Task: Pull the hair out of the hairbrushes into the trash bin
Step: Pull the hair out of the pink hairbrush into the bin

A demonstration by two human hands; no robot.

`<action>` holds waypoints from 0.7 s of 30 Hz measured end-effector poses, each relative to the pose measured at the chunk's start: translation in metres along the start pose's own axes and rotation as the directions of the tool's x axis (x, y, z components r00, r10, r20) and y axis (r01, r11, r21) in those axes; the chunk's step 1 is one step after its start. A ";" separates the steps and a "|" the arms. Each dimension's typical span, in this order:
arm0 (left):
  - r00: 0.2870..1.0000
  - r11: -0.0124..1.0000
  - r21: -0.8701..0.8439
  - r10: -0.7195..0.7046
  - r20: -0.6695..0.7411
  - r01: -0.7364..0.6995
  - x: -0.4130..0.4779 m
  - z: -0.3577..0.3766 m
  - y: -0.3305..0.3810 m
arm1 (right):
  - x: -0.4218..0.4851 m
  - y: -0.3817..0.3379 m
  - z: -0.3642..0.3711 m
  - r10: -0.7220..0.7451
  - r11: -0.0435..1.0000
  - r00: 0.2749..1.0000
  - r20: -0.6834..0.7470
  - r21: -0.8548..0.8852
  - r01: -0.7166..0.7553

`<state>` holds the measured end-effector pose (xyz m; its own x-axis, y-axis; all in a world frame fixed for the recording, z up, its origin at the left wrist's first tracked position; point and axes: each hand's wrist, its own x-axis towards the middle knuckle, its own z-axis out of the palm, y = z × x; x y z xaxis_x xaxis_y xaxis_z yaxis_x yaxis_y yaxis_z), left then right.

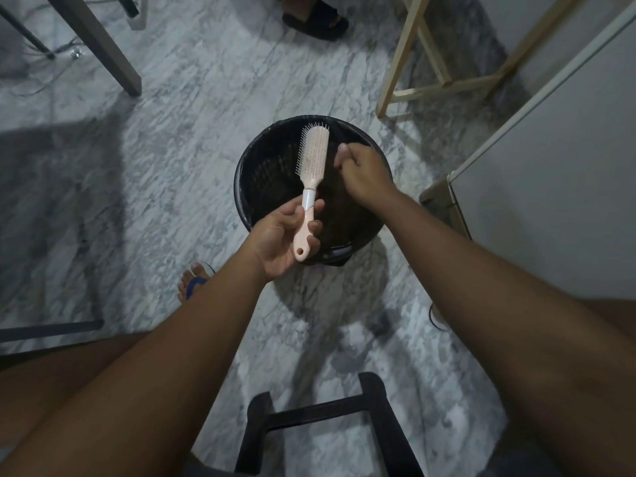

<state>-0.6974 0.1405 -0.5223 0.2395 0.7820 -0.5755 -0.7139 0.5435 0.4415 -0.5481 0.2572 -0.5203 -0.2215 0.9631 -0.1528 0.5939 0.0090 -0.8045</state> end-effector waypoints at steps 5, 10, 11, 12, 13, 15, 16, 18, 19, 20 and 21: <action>0.995 1.000 0.024 0.019 -0.095 -0.016 0.004 -0.002 -0.004 | 0.003 -0.012 -0.009 -0.079 0.988 0.984 -0.162 0.119 0.099; 0.982 0.999 0.007 0.046 -0.182 -0.046 0.004 -0.012 -0.006 | 0.011 -0.038 -0.024 -0.025 0.909 0.940 -0.342 0.383 0.163; 0.981 0.999 0.004 0.047 -0.187 -0.047 0.003 -0.015 -0.005 | 0.013 -0.041 -0.029 0.002 0.884 0.926 -0.376 0.434 0.174; 0.981 0.999 0.002 0.047 -0.187 -0.047 0.003 -0.018 -0.005 | 0.016 -0.043 -0.033 0.024 0.874 0.913 -0.408 0.452 0.179; 0.981 0.999 0.000 0.046 -0.186 -0.047 0.003 -0.021 -0.004 | 0.017 -0.044 -0.035 0.045 0.883 0.906 -0.422 0.441 0.162; 0.983 0.999 -0.001 0.046 -0.180 -0.047 0.003 -0.024 -0.003 | 0.018 -0.039 -0.035 0.065 0.954 0.934 -0.351 0.298 0.045; 0.984 0.999 0.000 0.047 -0.174 -0.048 0.003 -0.025 -0.003 | 0.019 -0.032 -0.032 0.080 0.985 0.963 -0.257 0.167 -0.037; 0.985 0.999 0.005 0.050 -0.163 -0.050 0.003 -0.025 -0.002 | 0.017 -0.013 -0.024 0.188 0.975 0.982 -0.028 -0.117 -0.190; 0.986 0.999 0.006 0.050 -0.157 -0.050 0.002 -0.025 -0.001 | 0.014 -0.005 -0.021 0.269 0.932 0.960 0.077 -0.273 -0.239; 0.987 0.999 0.007 0.050 -0.153 -0.049 0.002 -0.025 -0.001 | 0.008 -0.002 -0.020 0.351 0.865 0.921 0.168 -0.436 -0.250; 0.987 0.999 0.012 0.050 -0.152 -0.049 0.002 -0.025 0.000 | 0.005 0.002 -0.019 0.399 0.810 0.886 0.237 -0.543 -0.220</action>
<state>-0.7135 0.1343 -0.5404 0.1002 0.7528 -0.6506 -0.7169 0.5080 0.4775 -0.5330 0.2671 -0.5114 -0.1425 0.7930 -0.5923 0.9500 -0.0585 -0.3068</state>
